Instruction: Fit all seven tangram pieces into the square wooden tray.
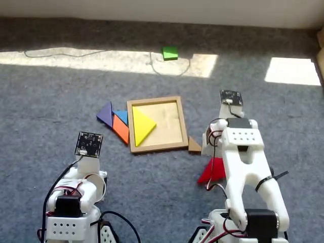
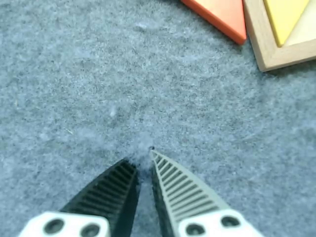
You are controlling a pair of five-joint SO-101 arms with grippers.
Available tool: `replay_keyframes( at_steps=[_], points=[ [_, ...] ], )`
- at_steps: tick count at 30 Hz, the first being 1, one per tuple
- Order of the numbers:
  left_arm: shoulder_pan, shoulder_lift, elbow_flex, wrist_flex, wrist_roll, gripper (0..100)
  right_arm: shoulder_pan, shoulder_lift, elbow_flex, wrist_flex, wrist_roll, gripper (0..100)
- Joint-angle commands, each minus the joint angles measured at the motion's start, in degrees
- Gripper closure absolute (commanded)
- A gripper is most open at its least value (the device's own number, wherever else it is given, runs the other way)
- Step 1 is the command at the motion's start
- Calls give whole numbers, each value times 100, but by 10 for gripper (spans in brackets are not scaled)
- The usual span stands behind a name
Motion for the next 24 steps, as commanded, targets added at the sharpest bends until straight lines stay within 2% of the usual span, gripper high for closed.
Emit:
replay_keyframes(
  at_steps=[1,6,14,20,24],
  points=[
    [-48,-127,119,18,-18,994,-57,-453,-13,48,-53,817],
    [-48,-127,119,18,-18,994,-31,-699,-57,426,-62,817],
    [-48,-127,119,18,-18,994,-22,-1015,-31,444,-53,817],
    [-48,-127,119,18,-18,994,-40,-892,-66,1147,-88,813],
    [-48,-127,119,18,-18,994,-75,-462,-66,1147,-607,752]
  ],
)
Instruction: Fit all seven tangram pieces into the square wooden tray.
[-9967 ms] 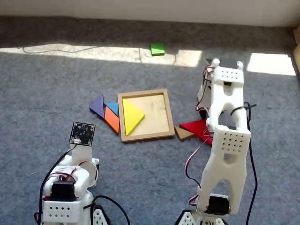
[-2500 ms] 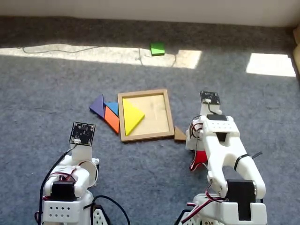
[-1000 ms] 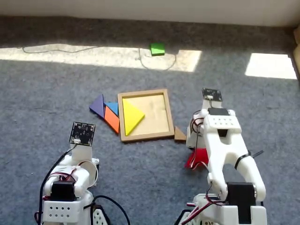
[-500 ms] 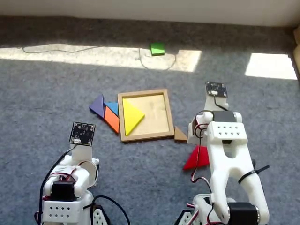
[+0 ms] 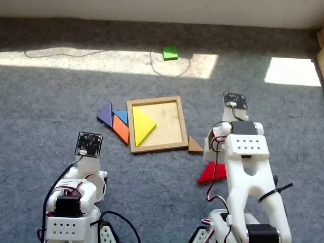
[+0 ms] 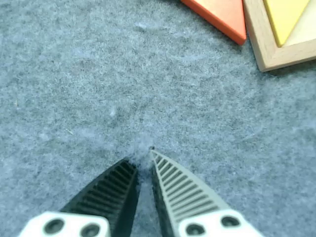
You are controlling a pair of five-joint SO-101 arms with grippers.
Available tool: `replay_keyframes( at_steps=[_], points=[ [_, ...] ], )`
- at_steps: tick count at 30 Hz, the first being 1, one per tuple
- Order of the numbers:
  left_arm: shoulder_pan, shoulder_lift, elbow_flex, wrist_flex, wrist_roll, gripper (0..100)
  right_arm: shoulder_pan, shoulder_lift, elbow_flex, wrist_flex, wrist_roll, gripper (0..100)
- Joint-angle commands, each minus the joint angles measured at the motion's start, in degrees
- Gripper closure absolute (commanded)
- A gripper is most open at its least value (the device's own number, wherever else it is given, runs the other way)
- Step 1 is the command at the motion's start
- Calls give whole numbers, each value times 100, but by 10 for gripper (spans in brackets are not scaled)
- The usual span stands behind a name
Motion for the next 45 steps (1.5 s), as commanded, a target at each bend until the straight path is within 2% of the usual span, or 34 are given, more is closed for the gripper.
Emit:
replay_keyframes(
  at_steps=[1,5,11,19,21,23,26,31,39,45],
  points=[
    [-48,-127,119,18,-18,994,-127,400,-66,66,-360,724],
    [-48,-127,119,18,-18,994,-330,1024,-75,-31,-413,676],
    [-48,-127,119,18,-18,994,-330,1727,-13,-1147,-413,676],
    [-48,-127,119,18,-18,994,-207,2826,84,-1209,-378,680],
    [-48,-127,119,18,-18,994,-207,2932,75,-1191,-369,714],
    [-48,-127,119,18,-18,994,-215,2862,75,-1226,-316,776],
    [-48,-127,119,18,-18,994,-233,2809,75,-1244,255,861],
    [-48,-127,119,18,-18,994,-215,2431,75,-1288,747,947],
    [-48,-127,119,18,-18,994,-242,884,119,-1253,1125,959],
    [-48,-127,119,18,-18,994,-251,391,57,-1103,1240,959]
  ],
)
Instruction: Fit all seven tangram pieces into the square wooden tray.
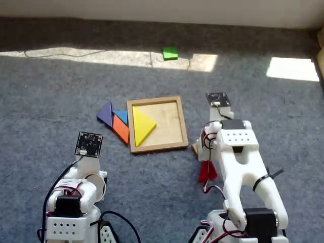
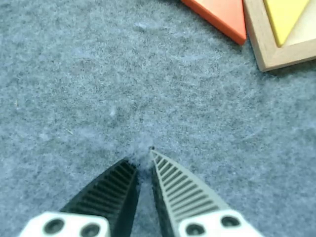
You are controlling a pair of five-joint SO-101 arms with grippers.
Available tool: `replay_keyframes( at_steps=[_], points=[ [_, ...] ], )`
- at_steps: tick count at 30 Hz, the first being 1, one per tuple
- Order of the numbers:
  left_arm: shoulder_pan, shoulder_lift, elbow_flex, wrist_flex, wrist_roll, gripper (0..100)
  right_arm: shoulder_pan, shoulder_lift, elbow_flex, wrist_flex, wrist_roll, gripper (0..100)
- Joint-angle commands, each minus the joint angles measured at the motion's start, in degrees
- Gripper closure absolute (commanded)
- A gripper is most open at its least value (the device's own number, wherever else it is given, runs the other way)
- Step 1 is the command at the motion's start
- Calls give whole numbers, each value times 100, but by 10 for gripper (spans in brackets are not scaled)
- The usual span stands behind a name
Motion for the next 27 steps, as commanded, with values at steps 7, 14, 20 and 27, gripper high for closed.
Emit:
replay_keyframes(
  at_steps=[7,14,20,27],
  points=[
    [-48,-127,119,18,-18,994,-268,-382,-611,101,70,961],
    [-48,-127,119,18,-18,994,-479,-426,-620,356,70,961],
    [-48,-127,119,18,-18,994,-479,-514,-1666,971,79,961],
    [-48,-127,119,18,-18,994,-787,-479,-3108,1341,26,961]
  ],
)
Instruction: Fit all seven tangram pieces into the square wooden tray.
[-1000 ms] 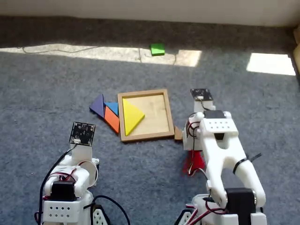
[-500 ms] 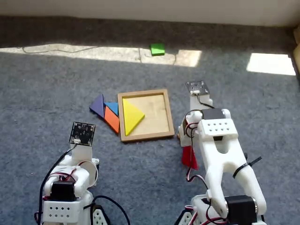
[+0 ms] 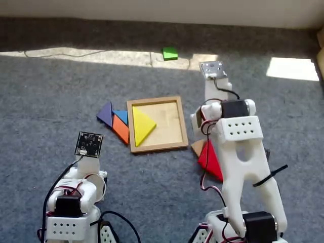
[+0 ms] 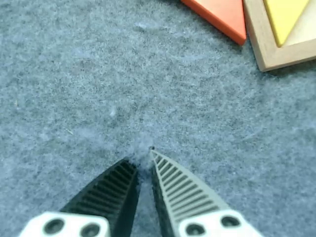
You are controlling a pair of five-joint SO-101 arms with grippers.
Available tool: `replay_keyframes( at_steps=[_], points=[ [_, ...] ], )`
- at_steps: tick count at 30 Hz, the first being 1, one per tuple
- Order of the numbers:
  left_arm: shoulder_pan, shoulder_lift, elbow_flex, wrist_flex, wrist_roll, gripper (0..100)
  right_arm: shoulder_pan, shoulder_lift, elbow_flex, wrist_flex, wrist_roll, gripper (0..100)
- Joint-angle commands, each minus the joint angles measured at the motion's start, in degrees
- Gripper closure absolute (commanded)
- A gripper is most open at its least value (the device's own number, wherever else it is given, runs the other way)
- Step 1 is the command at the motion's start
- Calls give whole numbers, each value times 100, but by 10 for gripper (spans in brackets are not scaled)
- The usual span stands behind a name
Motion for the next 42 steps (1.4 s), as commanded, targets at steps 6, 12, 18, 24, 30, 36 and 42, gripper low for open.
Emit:
replay_keyframes(
  at_steps=[6,12,18,24,30,36,42],
  points=[
    [-48,-127,119,18,-18,994,-532,-242,-787,75,-290,958],
    [-48,-127,119,18,-18,994,-532,-22,-92,365,-299,830],
    [-48,-127,119,18,-18,994,-523,866,585,303,-299,731],
    [-48,-127,119,18,-18,994,-356,1543,620,-101,-299,730],
    [-48,-127,119,18,-18,994,75,1815,646,-180,202,731],
    [-48,-127,119,18,-18,994,215,1842,716,-198,220,731],
    [-48,-127,119,18,-18,994,-92,1842,1640,-1112,211,731]
  ],
)
